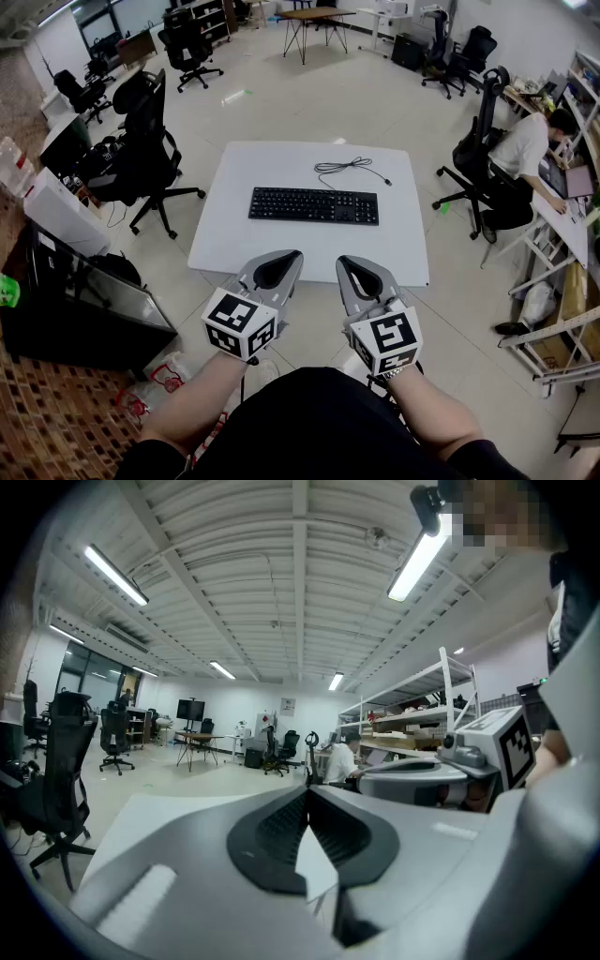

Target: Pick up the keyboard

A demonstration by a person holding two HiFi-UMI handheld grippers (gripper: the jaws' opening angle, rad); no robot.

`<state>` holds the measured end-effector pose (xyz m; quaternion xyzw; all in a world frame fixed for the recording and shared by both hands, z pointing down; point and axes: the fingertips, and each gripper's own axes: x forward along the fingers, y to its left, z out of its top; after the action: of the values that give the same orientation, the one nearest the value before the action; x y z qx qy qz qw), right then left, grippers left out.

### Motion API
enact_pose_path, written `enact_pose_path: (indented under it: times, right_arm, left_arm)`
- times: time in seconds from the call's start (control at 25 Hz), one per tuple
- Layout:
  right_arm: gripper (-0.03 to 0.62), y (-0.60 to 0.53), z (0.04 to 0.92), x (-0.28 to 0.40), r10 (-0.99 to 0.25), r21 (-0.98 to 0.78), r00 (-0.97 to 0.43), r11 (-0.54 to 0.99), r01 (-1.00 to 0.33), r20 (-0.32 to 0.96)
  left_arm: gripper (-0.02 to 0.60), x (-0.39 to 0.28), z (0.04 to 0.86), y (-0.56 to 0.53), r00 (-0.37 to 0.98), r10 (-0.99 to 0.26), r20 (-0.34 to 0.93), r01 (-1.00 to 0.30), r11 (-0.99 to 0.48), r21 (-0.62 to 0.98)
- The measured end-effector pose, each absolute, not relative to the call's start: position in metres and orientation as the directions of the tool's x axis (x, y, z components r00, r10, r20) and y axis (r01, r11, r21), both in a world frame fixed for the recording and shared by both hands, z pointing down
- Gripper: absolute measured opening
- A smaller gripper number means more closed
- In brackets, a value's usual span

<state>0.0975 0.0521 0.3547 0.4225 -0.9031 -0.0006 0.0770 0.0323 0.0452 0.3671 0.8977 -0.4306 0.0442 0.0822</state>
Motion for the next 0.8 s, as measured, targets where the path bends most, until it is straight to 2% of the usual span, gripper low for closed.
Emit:
enact_pose_path:
  times: [0.48,0.8]
  right_arm:
    - [0.002,0.061,0.359,0.14,-0.716,0.067,-0.68,0.695,-0.716,0.159]
    - [0.002,0.061,0.364,0.148,-0.692,0.05,-0.704,0.718,-0.694,0.162]
  left_arm:
    - [0.005,0.073,0.371,0.048,0.577,-0.802,0.157,-0.817,-0.563,0.127]
    - [0.006,0.069,0.383,0.042,0.539,-0.818,0.202,-0.842,-0.514,0.164]
